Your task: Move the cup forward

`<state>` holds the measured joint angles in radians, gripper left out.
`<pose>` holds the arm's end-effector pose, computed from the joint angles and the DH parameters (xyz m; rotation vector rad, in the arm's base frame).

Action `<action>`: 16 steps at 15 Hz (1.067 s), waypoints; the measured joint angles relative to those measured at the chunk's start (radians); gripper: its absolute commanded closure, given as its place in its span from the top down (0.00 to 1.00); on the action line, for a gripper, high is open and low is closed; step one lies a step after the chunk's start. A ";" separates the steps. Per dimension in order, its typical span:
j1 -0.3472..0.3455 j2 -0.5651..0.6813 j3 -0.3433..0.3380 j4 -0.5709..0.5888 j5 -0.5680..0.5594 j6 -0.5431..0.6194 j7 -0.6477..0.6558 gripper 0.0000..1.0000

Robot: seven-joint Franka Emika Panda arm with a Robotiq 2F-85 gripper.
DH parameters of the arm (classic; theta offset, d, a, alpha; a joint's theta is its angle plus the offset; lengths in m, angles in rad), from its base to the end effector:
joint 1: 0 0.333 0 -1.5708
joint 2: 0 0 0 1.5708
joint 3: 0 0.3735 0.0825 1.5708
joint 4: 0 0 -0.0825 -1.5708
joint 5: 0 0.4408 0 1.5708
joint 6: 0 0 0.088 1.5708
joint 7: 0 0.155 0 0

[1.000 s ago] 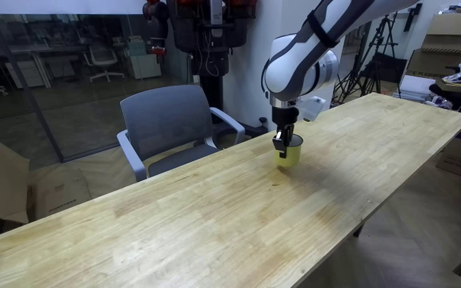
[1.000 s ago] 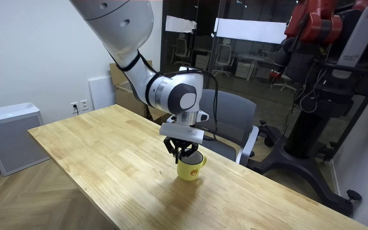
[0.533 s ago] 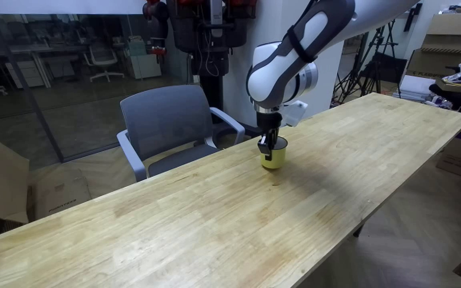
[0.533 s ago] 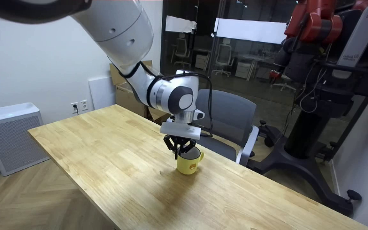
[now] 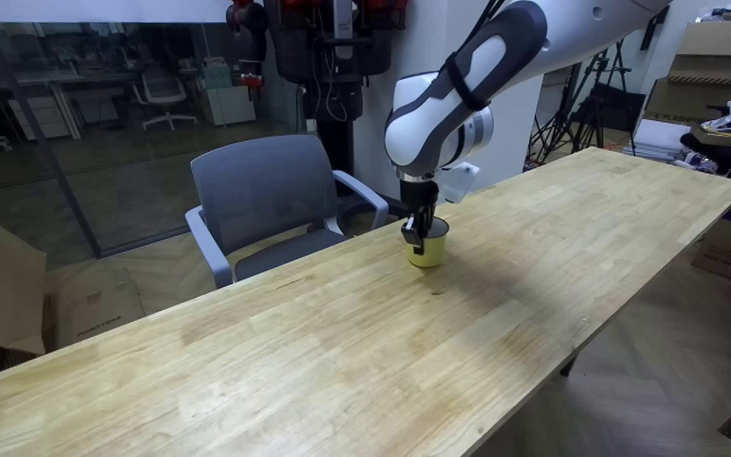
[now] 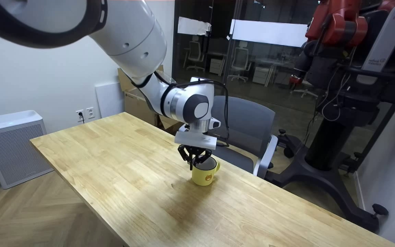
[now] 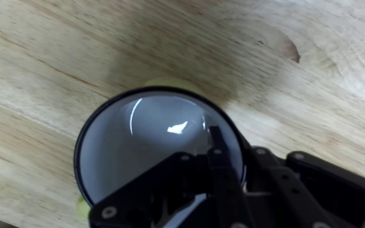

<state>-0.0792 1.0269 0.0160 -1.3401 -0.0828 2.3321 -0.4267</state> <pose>0.8102 -0.0578 0.0405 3.0391 0.6385 -0.0691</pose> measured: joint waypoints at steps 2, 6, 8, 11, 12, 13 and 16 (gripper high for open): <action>0.000 0.004 0.000 0.009 0.000 -0.009 0.002 0.07; 0.000 0.006 0.000 0.015 0.000 -0.015 0.013 0.48; 0.000 0.005 0.000 0.019 0.000 -0.015 0.018 0.62; 0.001 0.001 0.000 0.019 0.000 -0.014 0.033 0.82; 0.002 -0.003 -0.001 0.019 0.000 -0.013 0.038 0.90; 0.003 -0.010 -0.001 0.017 0.000 -0.013 0.043 0.96; 0.009 -0.035 -0.001 0.008 0.000 -0.013 0.063 1.00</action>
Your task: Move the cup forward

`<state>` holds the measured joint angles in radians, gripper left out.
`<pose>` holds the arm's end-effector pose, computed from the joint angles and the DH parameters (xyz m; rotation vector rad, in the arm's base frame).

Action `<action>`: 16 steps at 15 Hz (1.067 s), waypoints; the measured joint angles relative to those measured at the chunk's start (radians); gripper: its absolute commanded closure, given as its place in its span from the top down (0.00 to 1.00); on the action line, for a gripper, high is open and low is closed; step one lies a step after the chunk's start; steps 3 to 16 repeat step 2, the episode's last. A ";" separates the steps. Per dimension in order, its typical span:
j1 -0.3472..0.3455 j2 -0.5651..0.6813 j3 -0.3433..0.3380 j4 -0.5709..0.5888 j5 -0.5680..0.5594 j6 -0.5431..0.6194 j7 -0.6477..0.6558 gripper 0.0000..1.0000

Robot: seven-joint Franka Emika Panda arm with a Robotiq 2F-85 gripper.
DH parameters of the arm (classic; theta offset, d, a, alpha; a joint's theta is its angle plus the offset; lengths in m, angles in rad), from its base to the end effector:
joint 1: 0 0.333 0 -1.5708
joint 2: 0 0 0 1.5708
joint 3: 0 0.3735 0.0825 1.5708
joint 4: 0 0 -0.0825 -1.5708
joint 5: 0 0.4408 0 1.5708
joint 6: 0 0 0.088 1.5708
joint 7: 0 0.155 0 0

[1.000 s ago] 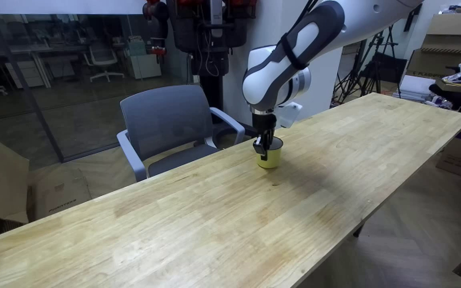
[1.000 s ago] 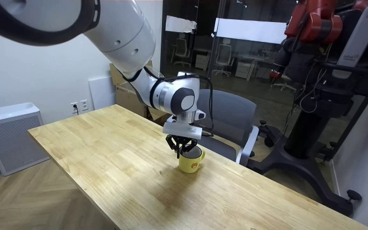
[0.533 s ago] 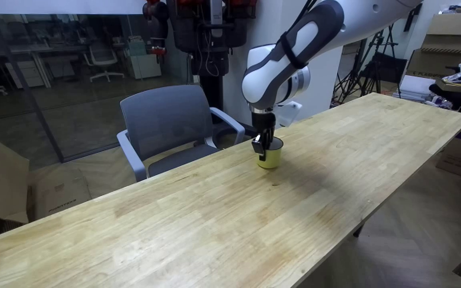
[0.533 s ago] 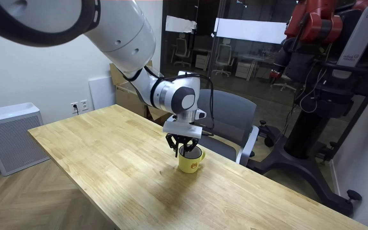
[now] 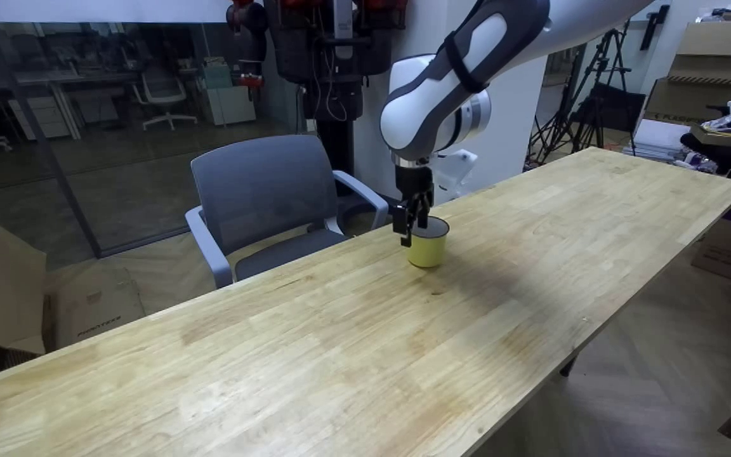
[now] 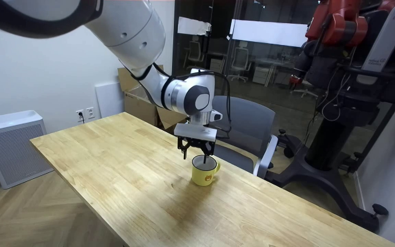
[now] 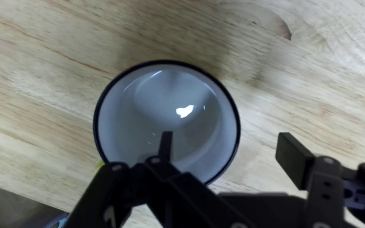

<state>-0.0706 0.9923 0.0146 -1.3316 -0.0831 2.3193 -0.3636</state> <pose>0.8216 -0.0528 0.0716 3.0456 0.5506 -0.0222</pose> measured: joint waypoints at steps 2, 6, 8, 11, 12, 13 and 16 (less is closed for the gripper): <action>0.003 -0.017 0.002 -0.008 0.000 -0.001 0.009 1.00; 0.003 -0.017 0.002 -0.008 0.000 -0.001 0.009 1.00; 0.003 -0.017 0.002 -0.008 0.000 -0.001 0.009 1.00; 0.003 -0.017 0.002 -0.008 0.000 -0.001 0.009 1.00; 0.003 -0.017 0.002 -0.008 0.000 -0.001 0.009 1.00; 0.003 -0.017 0.002 -0.008 0.000 -0.001 0.009 1.00; 0.003 -0.017 0.002 -0.008 0.000 -0.001 0.009 1.00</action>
